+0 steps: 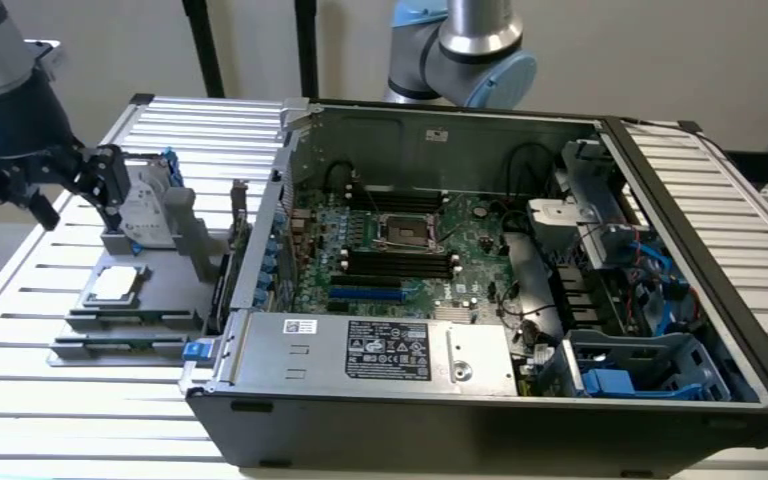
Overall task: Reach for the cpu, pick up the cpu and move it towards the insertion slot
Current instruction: 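Pick up the cpu and move it towards the insertion slot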
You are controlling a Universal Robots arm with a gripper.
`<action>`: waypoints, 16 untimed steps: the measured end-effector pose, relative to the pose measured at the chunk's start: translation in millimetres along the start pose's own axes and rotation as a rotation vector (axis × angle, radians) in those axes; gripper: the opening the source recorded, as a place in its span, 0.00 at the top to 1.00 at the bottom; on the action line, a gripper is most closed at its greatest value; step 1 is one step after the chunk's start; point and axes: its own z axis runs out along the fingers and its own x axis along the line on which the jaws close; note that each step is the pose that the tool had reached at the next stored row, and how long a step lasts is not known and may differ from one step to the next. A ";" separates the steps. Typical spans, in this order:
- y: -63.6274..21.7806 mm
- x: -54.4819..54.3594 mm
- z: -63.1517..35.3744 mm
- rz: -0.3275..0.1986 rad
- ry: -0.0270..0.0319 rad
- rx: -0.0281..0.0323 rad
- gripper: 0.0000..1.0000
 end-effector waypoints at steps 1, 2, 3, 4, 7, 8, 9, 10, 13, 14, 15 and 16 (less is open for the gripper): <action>-0.6 0.3 1.7 0.000 0.0001 0.0000 0.29; -1.2 0.5 3.5 0.000 0.0000 0.0001 0.29; -1.8 0.7 5.3 0.000 0.0001 0.0000 0.29; -2.4 0.9 7.0 0.000 0.0001 0.0000 0.29; -4.2 1.6 12.4 0.000 0.0000 0.0000 0.29; -4.7 1.7 14.3 0.000 0.0001 0.0000 0.29; -5.2 1.8 16.1 0.000 0.0001 0.0000 0.29; -5.6 1.9 18.0 0.000 0.0000 0.0000 0.29; -6.6 2.1 23.3 0.000 0.0000 0.0000 0.29; -6.7 2.1 25.0 0.000 0.0001 0.0000 0.29; -6.8 2.1 27.0 0.000 -0.0001 0.0000 0.29; -6.9 2.1 28.8 0.000 -0.0001 0.0000 0.29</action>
